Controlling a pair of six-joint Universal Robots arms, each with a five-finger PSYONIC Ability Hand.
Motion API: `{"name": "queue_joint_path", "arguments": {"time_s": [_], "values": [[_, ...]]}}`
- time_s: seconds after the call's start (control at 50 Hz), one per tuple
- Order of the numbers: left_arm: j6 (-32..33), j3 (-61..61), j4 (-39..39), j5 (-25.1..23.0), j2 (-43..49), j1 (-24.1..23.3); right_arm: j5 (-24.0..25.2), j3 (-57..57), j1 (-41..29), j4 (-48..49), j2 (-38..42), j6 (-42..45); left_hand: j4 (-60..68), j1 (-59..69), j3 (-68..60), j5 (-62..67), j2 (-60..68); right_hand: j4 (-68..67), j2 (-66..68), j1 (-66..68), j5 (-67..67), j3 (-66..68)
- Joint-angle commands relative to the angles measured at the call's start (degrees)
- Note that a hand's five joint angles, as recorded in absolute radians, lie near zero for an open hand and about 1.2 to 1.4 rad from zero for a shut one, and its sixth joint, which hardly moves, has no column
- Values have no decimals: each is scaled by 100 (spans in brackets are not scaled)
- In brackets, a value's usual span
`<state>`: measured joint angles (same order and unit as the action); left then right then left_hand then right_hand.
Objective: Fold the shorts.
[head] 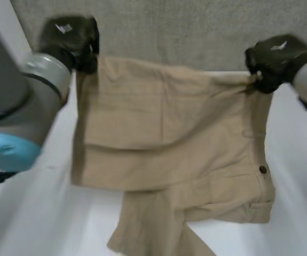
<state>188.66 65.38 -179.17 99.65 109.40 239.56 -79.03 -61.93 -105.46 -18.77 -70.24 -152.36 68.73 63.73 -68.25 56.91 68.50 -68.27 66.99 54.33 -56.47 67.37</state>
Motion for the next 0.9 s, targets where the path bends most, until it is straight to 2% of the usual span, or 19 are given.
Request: {"name": "queue_joint_path", "arguments": {"time_s": [0.02,0.16,0.22,0.24,0.26,0.28,0.3,0.32,0.34,0.36,0.52,0.68,0.78,0.9], "values": [[48,-920,-846,29,1530,196,-692,542,-343,1619,1547,92,1127,1627,-1175,1309,1150,-1173,1301,2567,-1353,1263],[293,-1904,-1812,11,2514,346,-1369,516,-475,4087,2163,267,1127,1627,-1175,1309,1150,-1173,1301,2567,-1353,1263],[461,-2151,-2077,20,2752,346,-1343,524,-484,4626,2313,373,1127,1627,-1175,1309,1150,-1173,1301,2567,-1353,1263],[557,-2274,-2217,2,2892,346,-1273,559,-484,4776,2409,434,1127,1627,-1175,1309,1150,-713,841,2107,-893,803],[584,-2319,-2288,-6,2963,337,-1229,586,-484,4786,2471,478,1127,1627,-1175,1309,1150,1074,-946,320,894,-983],[619,-2345,-2341,-24,3025,329,-1168,595,-484,4777,2541,513,563,1063,-611,745,586,3423,-3295,-2029,3243,-3333],[628,-2363,-2402,-50,3069,328,-1115,603,-484,4760,2620,549,-1058,-558,1010,-876,-1035,5827,-5699,-4433,5647,-5737],[637,-2354,-2481,-155,3130,311,-975,569,-484,4725,2699,619,-4404,-3905,4357,-4222,-4382,5827,-5699,-4433,5647,-5737],[637,-2319,-2526,-226,3148,302,-904,525,-493,4707,2709,654,-5670,-5171,5623,-5488,-5648,5827,-5699,-4433,5647,-5737],[646,-2284,-2552,-252,3148,285,-851,490,-502,4690,2718,681,-5873,-5373,5825,-5691,-5850,5827,-5699,-4433,5647,-5737],[637,-1582,-2526,-314,2885,223,-807,-371,-493,4382,2033,655,-5835,-5335,5787,-5653,-5812,5827,-5699,-4433,5647,-5737],[637,149,-2324,-297,1506,-181,-737,-1637,-405,3908,829,646,-5750,-5251,5703,-5568,-5728,5827,-5699,-4433,5647,-5737],[584,1282,-1816,-288,628,-751,-273,-2164,-81,2961,416,654,-5582,-5083,5535,-5400,-5560,5827,-5699,-4433,5647,-5737],[505,2031,-1244,-253,310,-1332,353,-2455,333,1878,257,637,-5431,-4932,5384,-5249,-5409,5770,-5642,-4376,5590,-5680]]}}
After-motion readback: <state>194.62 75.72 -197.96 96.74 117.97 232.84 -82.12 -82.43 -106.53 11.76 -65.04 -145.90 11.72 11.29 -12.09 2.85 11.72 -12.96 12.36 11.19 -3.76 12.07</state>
